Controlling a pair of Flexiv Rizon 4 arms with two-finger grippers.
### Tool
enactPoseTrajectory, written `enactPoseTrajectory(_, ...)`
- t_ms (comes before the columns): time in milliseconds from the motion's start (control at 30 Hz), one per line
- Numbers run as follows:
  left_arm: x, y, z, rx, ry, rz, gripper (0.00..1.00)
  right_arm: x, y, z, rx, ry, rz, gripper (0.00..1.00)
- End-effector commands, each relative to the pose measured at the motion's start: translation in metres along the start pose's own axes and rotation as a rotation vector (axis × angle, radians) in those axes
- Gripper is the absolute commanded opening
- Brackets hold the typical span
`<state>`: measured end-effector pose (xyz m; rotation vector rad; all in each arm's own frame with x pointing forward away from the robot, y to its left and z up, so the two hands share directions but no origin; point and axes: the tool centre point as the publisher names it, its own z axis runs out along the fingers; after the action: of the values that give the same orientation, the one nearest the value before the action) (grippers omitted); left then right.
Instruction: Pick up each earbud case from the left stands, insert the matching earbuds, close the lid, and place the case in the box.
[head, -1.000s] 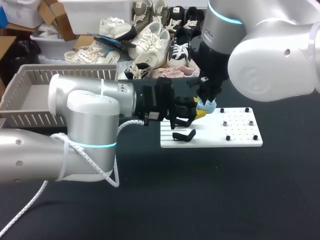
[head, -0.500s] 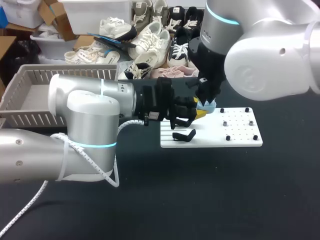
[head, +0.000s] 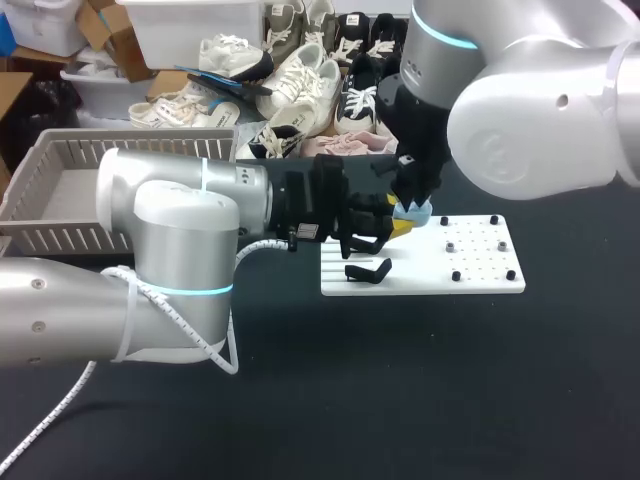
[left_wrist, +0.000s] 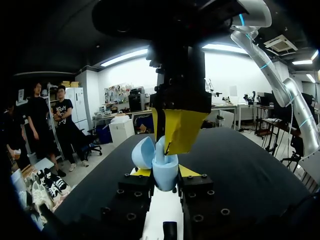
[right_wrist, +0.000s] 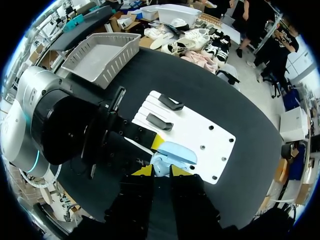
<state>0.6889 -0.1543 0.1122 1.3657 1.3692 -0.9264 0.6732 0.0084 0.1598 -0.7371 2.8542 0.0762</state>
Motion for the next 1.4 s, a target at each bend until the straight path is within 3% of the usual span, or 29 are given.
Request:
enactPoseTrajectory(33,0.0001,-0.0008,-0.0002,-0.003,-0.002,0.001,0.0,-0.0007,-0.0013,0.0007,-0.001,0.001,0.001,0.0)
enactPoseTrajectory(1100,0.0001,-0.0008,-0.0002,-0.003,-0.002,0.001,0.0,0.0026,-0.0002,0.0051,-0.013,0.006,0.009,0.0)
enactPoseTrajectory(1133,0.0001,-0.0008,-0.0002,-0.003,-0.002,0.001,0.0,0.0026,-0.0002,0.005,-0.014,0.006,0.009,0.03)
enactPoseTrajectory(1233,0.0001,-0.0008,-0.0002,-0.003,-0.002,0.001,0.0,0.0027,-0.0002,0.005,-0.018,0.008,0.01,0.24)
enactPoseTrajectory(1400,0.0001,-0.0008,-0.0002,-0.003,-0.002,0.001,0.0,0.0056,-0.0009,0.002,-0.02,0.008,0.011,0.38)
